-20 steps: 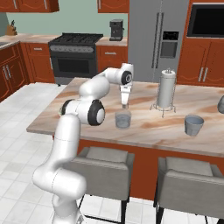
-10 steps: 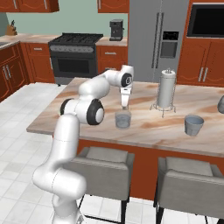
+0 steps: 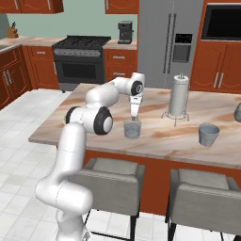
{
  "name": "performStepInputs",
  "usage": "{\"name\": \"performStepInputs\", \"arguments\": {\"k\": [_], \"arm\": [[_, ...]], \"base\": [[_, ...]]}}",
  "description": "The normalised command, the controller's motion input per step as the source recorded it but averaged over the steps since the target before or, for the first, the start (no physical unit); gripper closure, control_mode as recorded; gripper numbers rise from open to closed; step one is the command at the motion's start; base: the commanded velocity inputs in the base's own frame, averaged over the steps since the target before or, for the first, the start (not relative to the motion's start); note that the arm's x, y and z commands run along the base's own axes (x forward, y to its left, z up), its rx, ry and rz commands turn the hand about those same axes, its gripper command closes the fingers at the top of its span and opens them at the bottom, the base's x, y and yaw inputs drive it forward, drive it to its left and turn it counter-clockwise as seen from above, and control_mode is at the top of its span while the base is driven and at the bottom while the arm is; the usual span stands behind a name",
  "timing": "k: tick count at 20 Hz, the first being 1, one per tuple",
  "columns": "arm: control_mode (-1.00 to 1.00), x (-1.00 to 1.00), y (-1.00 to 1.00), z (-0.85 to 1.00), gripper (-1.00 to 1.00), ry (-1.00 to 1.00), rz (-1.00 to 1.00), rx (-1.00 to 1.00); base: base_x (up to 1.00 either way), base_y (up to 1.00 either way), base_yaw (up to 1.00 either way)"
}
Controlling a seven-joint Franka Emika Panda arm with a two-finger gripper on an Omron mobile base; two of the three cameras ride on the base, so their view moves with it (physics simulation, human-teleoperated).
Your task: There are four ice cubes in the ice bowl. Place two ice cubes in each glass of water.
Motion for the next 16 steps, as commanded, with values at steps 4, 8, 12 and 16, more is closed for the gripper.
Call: {"name": "performStepInputs", "arguments": {"k": [4, 8, 12, 16], "arm": [[-1.0, 0.0, -0.01, -0.06, -1.0, 0.01, 0.0, 0.0], [-1.0, 0.0, -0.03, 0.0, -1.0, 0.0, 0.0, 0.0], [-1.0, -0.03, -0.02, 0.0, -1.0, -0.01, 0.0, 0.0], [-1.0, -0.11, 0.0, 0.0, -1.0, -0.04, 0.0, 0.0]], "base": [[0.0, 0.0, 0.0], [0.0, 0.0, 0.0], [0.0, 0.0, 0.0], [0.0, 0.0, 0.0]]}}
